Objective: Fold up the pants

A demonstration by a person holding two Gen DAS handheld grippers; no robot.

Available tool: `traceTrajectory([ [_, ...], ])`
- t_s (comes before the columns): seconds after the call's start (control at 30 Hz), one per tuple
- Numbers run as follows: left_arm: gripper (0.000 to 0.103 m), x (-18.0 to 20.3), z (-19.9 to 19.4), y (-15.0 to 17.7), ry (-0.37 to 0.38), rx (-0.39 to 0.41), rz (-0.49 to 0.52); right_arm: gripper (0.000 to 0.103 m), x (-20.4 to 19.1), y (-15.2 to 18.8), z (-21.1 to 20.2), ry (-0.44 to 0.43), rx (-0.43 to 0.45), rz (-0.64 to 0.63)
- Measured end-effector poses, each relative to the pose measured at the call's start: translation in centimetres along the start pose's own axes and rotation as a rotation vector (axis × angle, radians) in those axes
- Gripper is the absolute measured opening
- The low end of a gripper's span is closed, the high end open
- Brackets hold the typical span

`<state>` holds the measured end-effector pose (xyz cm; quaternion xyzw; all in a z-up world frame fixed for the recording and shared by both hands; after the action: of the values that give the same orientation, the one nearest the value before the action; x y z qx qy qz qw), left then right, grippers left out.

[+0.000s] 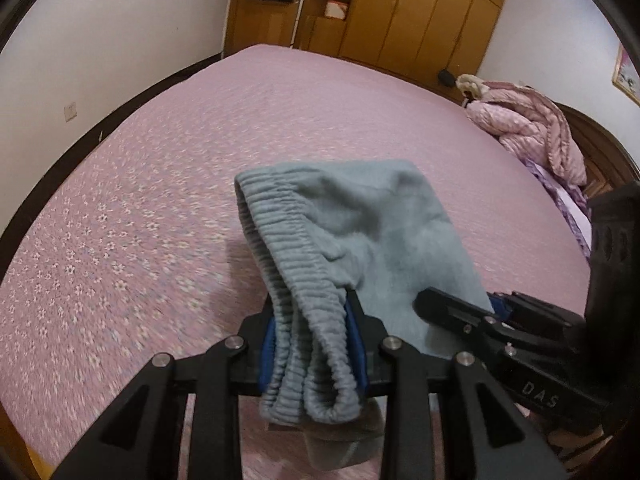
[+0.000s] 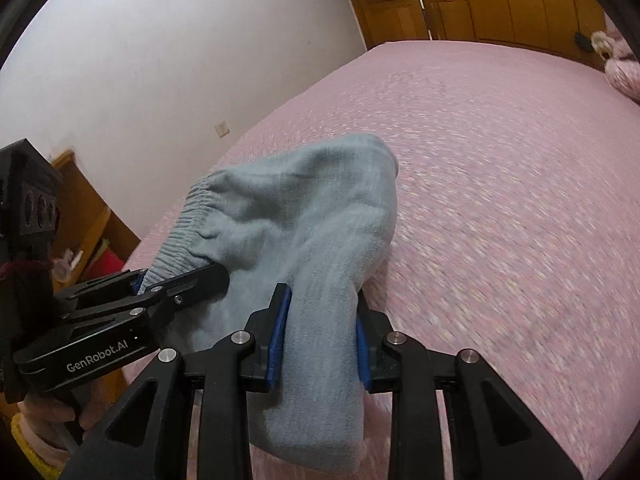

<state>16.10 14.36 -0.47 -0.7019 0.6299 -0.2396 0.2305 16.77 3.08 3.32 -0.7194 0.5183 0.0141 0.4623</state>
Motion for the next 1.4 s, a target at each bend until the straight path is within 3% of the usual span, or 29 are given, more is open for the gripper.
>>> traceTrajectory([
  [0.17, 0.033, -1.9, 4.6, 0.4, 0.002, -0.056, -0.009, 0.032, 0.1, 1.2, 4.3, 0.056, -0.062, 0.007],
  [0.23, 0.035, -2.4, 5.0, 0.8, 0.021, -0.041, -0.011, 0.037, 0.2, 1.7, 5.3, 0.077, -0.07, -0.007],
  [0.33, 0.043, -2.4, 4.9, 1.1, -0.01, -0.018, 0.015, 0.039, 0.4, 1.9, 5.5, 0.065, -0.069, -0.013],
  [0.53, 0.045, -1.6, 2.9, 1.9, -0.068, -0.009, 0.023, 0.04, 1.6, 2.1, 3.9, 0.031, -0.087, 0.024],
  [0.73, 0.046, -1.9, -0.1, 3.4, -0.086, -0.016, -0.024, 0.042, 1.7, 1.5, 1.2, 0.058, -0.093, -0.02],
  [0.87, 0.054, -1.7, -1.6, 4.3, -0.115, -0.023, -0.049, 0.059, 1.2, 2.0, -0.7, 0.098, -0.094, -0.054],
  [0.93, 0.066, -1.4, -2.4, 4.8, -0.107, -0.028, -0.079, 0.064, 1.4, 2.3, -1.9, 0.101, -0.096, -0.068],
  [1.13, 0.075, 0.3, -3.4, 6.0, -0.07, -0.053, -0.119, 0.067, 1.1, 4.6, -3.3, 0.119, -0.126, -0.087],
  [1.23, 0.082, 0.8, -3.4, 6.9, -0.117, -0.061, -0.105, 0.068, 1.2, 5.5, -3.2, 0.115, -0.15, -0.062],
  [1.4, 0.084, 1.3, -2.4, 8.4, -0.188, -0.095, -0.074, 0.068, 2.4, 7.0, -3.6, 0.157, -0.164, -0.046],
])
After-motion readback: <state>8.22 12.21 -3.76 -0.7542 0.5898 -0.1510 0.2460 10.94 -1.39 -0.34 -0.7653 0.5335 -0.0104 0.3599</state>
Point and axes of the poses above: each gripper's, at about its wrist camera, not at the fingertips, and z roughly the way its jaws point, x to its right, y to its underside, the point moved 4 cm from there along z, roughly the way its jaws point, and after that the axes turned 13 degrees about -y, right-handed, at the moved point
